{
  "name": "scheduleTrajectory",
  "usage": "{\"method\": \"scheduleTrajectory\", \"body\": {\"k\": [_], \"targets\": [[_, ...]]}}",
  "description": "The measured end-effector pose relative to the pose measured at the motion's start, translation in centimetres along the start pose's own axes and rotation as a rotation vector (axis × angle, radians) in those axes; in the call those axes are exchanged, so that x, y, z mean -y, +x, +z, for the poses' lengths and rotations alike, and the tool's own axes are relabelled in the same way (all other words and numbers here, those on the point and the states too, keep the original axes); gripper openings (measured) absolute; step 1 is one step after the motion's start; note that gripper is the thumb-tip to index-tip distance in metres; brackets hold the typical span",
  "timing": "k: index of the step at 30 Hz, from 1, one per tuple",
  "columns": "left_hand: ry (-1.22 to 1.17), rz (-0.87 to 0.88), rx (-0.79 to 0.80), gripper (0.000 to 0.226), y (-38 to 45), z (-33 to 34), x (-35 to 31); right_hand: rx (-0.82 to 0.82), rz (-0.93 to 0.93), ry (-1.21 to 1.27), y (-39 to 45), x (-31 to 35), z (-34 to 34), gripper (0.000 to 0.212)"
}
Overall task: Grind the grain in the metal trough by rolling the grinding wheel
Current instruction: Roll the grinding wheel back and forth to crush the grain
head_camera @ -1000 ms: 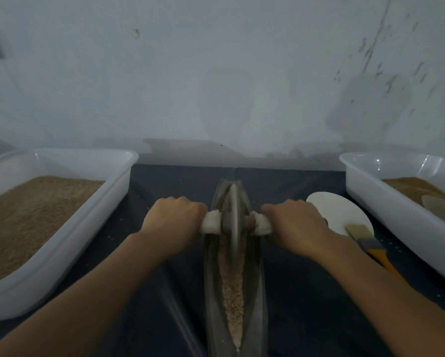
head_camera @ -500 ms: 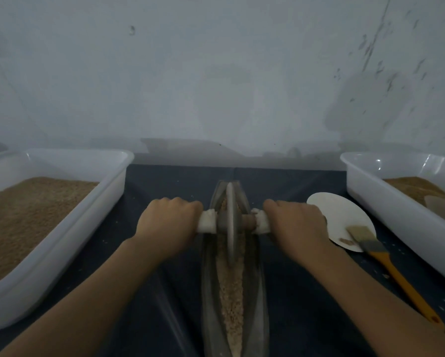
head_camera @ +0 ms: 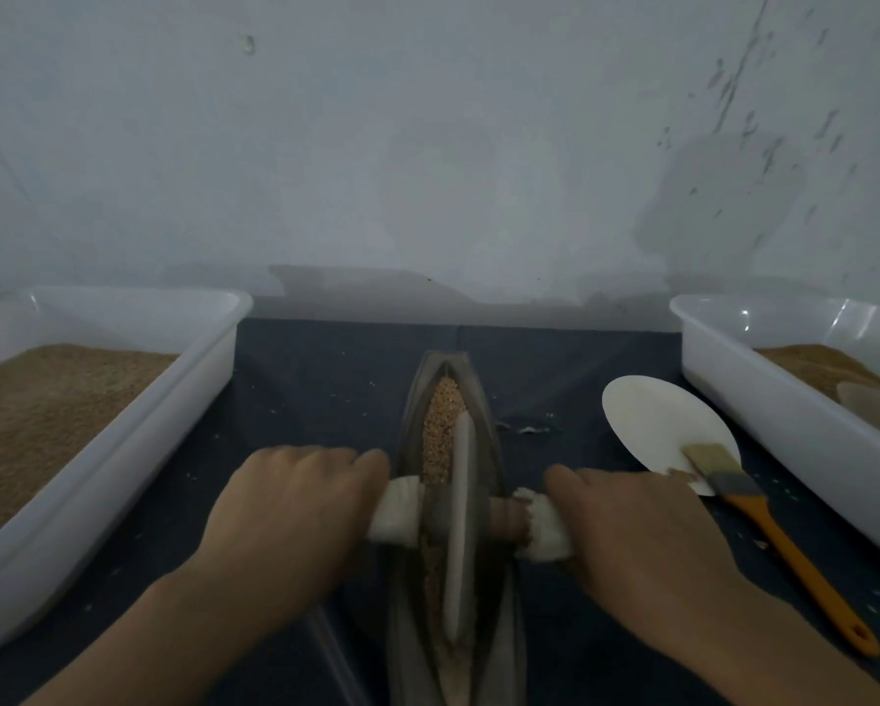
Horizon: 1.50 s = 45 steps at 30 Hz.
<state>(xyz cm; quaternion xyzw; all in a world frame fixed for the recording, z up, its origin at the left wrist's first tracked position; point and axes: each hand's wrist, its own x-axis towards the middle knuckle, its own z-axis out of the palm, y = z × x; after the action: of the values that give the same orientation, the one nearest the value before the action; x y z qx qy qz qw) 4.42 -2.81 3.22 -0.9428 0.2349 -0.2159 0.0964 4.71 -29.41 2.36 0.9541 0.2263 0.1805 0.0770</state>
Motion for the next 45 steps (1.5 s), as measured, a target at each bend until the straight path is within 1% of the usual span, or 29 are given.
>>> {"method": "scheduleTrajectory", "body": {"k": [2,3,5,8,10,12,14,16,18,19,20,21,22,23,24,25,27,29,30,32,35,37,39,41,42,43,44,45], "targets": [[0.053,-0.046,0.037,0.054,1.5,1.3,0.4,0.023,0.047,-0.057,1.7,-0.4,0.8,0.033],[0.079,-0.071,0.026,0.051,2.4,2.1,0.7,0.011,0.066,-0.062,2.8,-0.6,1.1,0.028],[0.091,-0.125,-0.02,0.043,4.0,3.5,1.4,-0.046,0.078,-0.075,5.1,-1.1,1.8,0.029],[0.062,-0.203,-0.049,0.033,5.7,4.5,2.1,-0.067,0.086,-0.126,7.8,-1.5,2.4,0.025],[0.048,-0.235,-0.027,0.031,5.8,4.3,2.1,-0.058,0.092,-0.167,8.2,-1.4,2.1,0.023],[0.041,-0.238,-0.001,0.028,5.0,3.6,1.7,-0.039,0.086,-0.136,7.2,-1.2,1.5,0.021],[0.001,-0.216,0.029,0.028,3.5,2.5,1.0,0.02,0.065,-0.063,5.2,-0.9,1.0,0.024],[-0.028,-0.147,0.047,0.037,1.9,1.4,0.3,0.073,0.05,-0.015,2.9,-0.2,0.0,0.031],[-0.097,-0.044,-0.007,0.049,0.5,0.3,-0.1,0.177,0.059,0.041,1.4,0.3,-0.9,0.037],[-0.131,0.0,-0.045,0.053,0.1,-0.1,-0.2,0.227,0.07,0.077,1.1,0.5,-1.1,0.036],[-0.131,0.015,-0.061,0.054,-0.1,0.0,-0.3,0.265,0.081,0.083,0.8,0.6,-1.0,0.034],[-0.127,0.003,-0.046,0.054,0.0,0.1,-0.2,0.268,0.084,0.086,0.8,0.7,-1.1,0.033],[-0.135,-0.014,-0.008,0.054,0.2,0.4,-0.2,0.249,0.069,0.068,1.2,0.7,-1.4,0.034],[-0.14,-0.035,0.03,0.052,0.7,0.7,-0.1,0.182,0.046,0.035,1.6,0.5,-1.4,0.034],[-0.13,-0.067,0.063,0.047,1.3,1.3,0.1,0.112,0.039,0.01,2.3,0.4,-1.4,0.031],[-0.106,-0.119,0.036,0.037,1.9,2.1,0.5,0.094,0.044,0.004,3.3,0.2,-1.0,0.025],[-0.089,-0.237,0.063,0.022,2.9,3.4,1.1,0.053,0.054,-0.022,5.4,-0.1,0.0,0.017],[-0.086,-0.304,0.052,0.024,4.1,4.5,1.7,0.025,0.064,-0.056,7.5,-0.7,0.7,0.018],[-0.085,-0.311,0.039,0.027,4.6,4.9,1.9,0.022,0.064,-0.069,8.3,-0.9,1.1,0.018],[-0.063,-0.284,0.012,0.028,5.3,4.7,2.1,0.025,0.069,-0.058,8.9,-1.2,1.4,0.018],[0.015,-0.243,0.05,0.029,5.2,3.8,1.9,0.069,0.107,-0.01,7.5,-1.2,1.3,0.021],[-0.011,-0.207,0.13,0.032,4.4,2.8,1.3,0.124,0.114,0.037,5.6,-0.8,0.9,0.024],[-0.105,-0.194,0.238,0.031,3.3,1.6,0.9,0.182,0.078,0.055,3.8,-0.2,0.3,0.023],[-0.149,-0.191,0.294,0.029,2.0,0.7,0.4,0.247,0.05,0.061,2.7,0.4,-0.3,0.023],[-0.132,-0.157,0.254,0.031,1.6,0.1,0.2,0.267,0.038,0.056,2.5,0.6,-0.4,0.024],[-0.098,-0.117,0.182,0.035,1.3,0.1,0.1,0.264,0.031,0.046,2.4,0.7,-0.3,0.023],[-0.112,-0.117,0.112,0.038,1.2,0.2,0.2,0.255,0.035,0.041,2.6,0.7,-0.4,0.022],[-0.094,-0.122,0.117,0.04,1.3,0.0,0.2,0.231,0.04,0.046,2.8,0.6,-0.3,0.02]]}}
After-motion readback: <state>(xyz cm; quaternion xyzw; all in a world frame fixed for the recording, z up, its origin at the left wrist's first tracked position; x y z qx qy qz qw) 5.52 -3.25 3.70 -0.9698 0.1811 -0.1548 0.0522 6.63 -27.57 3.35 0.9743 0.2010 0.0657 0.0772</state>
